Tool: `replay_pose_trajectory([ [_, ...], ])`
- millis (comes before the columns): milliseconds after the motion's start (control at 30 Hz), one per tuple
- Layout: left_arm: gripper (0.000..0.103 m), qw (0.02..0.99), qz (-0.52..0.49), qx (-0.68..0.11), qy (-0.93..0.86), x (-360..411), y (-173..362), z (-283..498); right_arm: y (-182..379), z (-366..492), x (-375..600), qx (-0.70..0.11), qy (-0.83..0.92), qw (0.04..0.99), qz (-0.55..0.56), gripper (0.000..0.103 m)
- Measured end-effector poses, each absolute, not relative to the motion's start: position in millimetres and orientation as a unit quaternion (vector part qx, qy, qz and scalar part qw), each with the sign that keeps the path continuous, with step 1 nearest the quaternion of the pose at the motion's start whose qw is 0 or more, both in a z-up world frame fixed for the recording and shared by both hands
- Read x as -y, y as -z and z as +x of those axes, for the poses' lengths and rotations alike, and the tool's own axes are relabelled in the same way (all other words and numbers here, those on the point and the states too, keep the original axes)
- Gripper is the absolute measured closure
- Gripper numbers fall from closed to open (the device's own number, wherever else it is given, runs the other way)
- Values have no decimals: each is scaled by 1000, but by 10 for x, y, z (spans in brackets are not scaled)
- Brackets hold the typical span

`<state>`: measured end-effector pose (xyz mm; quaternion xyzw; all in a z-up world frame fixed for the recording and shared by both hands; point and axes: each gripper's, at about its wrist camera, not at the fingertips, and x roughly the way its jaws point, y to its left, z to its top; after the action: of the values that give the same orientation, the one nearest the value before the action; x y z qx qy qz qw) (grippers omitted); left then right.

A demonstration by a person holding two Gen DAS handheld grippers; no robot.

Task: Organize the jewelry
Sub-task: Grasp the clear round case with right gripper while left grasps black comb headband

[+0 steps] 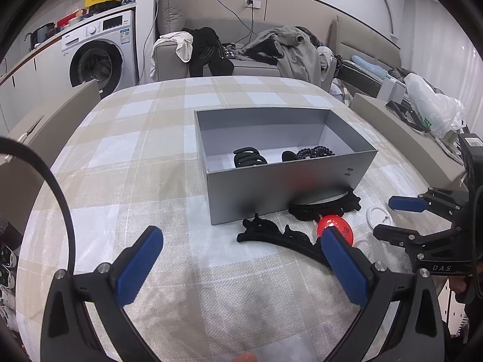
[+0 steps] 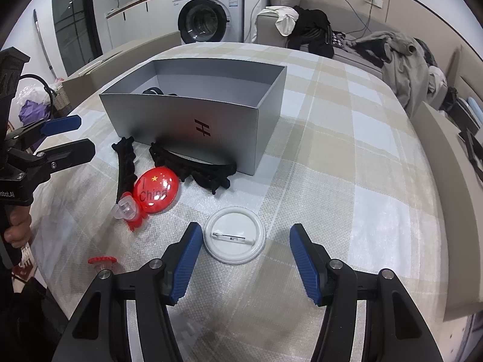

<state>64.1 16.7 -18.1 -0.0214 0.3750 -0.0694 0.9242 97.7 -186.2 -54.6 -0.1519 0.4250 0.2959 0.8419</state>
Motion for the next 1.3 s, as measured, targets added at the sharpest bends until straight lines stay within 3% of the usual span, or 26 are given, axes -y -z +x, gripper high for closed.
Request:
replay_pose_trajectory([
  [133, 1, 924, -19, -374, 72, -156, 180, 647, 540, 931, 1849, -419, -303, 842, -153, 62],
  [667, 2, 905, -15, -416, 90, -122, 278, 695, 291, 887, 2015, -367, -310, 874, -76, 63],
  [1000, 1, 886, 89, -427, 154, 144, 351, 596, 305, 907, 2062, -375, -310, 871, -66, 63],
  [1300, 1, 872, 107, -449, 165, 187, 395, 788, 322, 922, 2080, -377, -308, 871, -63, 63],
])
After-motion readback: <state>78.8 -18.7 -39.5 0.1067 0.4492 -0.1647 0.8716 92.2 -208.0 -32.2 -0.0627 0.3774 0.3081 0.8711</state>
